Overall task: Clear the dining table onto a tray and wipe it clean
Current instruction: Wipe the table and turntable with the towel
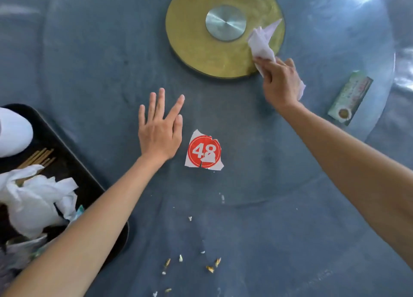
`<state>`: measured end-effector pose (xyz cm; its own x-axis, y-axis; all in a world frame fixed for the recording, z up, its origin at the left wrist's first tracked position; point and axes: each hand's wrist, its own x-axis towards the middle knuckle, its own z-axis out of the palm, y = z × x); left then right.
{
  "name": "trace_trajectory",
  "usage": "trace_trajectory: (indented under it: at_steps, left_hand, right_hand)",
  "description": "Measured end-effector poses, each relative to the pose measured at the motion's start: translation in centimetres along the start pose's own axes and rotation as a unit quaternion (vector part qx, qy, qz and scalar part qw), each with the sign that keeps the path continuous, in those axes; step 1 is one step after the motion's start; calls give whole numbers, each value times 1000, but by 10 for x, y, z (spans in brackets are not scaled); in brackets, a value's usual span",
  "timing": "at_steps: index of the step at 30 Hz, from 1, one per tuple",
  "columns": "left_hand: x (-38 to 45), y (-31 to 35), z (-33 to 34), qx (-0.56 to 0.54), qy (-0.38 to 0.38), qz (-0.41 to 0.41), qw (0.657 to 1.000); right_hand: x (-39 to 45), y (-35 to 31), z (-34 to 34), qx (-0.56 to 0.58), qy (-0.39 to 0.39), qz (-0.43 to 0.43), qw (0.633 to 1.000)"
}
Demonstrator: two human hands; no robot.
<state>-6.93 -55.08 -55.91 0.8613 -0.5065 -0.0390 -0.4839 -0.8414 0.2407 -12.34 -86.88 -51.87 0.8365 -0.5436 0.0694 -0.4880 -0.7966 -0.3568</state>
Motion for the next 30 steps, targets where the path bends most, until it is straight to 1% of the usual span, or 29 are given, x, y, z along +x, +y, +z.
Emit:
trace_trajectory:
  at_steps: [1, 3, 6, 8, 9, 10, 12, 13, 14, 15, 16, 17, 18, 19, 21, 23, 25, 28, 30]
  left_hand:
    - [4, -6, 0, 1, 2, 6, 1000]
    - [10, -15, -3, 9, -4, 19, 1000]
    - [11, -18, -12, -14, -22, 15, 1000]
    - [3, -14, -23, -73, -64, -6, 995]
    - [-4, -12, -31, -130, -96, -8, 987]
    - [-17, -10, -42, -210, -134, -3, 969]
    - [-51, -9, -67, -362, -211, 35, 907]
    - [-71, -11, -77, -386, -241, 72, 888]
    - [-90, -14, -86, -359, -262, 123, 887]
    - [-107, -19, -92, -294, -267, 182, 900]
    - [-120, -23, -95, -213, -258, 236, 913]
    - [-129, -27, -94, -144, -244, 263, 922]
    - [-137, -31, -93, -106, -231, 258, 932]
    - [-144, -34, -91, -99, -212, 232, 944]
    - [-158, -38, -90, -126, -158, 191, 961]
    - [-173, -41, -89, -133, -98, 189, 968]
    - [-184, -44, -88, -106, -29, 202, 973]
    - [-189, -47, -86, -48, 43, 195, 979]
    - [-191, -45, -81, -24, 53, 163, 985]
  right_hand:
    - [-14, -10, 6, -3, -1, -21, 1000]
    - [-50, -30, 15, 5, -24, -97, 995]
    - [-121, -56, 26, 43, -65, -206, 976]
    - [-166, -72, 28, 66, -100, -254, 960]
    - [-185, -79, 29, 78, -120, -280, 949]
    - [-202, -86, 29, 91, -145, -307, 936]
    - [-227, -99, 25, 98, -196, -356, 908]
    - [-236, -105, 21, 95, -214, -376, 896]
    - [-241, -110, 16, 91, -217, -393, 889]
    - [-244, -114, 11, 92, -215, -399, 887]
    - [-246, -116, 7, 94, -216, -398, 887]
    - [-249, -118, 3, 94, -221, -392, 888]
    - [-253, -121, -1, 94, -223, -384, 891]
    - [-262, -126, -4, 94, -222, -368, 898]
    - [-285, -133, -11, 102, -208, -327, 916]
    - [-306, -138, -15, 114, -166, -319, 926]
    - [-314, -142, -18, 125, -127, -302, 936]
    - [-303, -151, -15, 70, -92, -244, 963]
    - [-300, -155, -7, 31, -101, -254, 961]
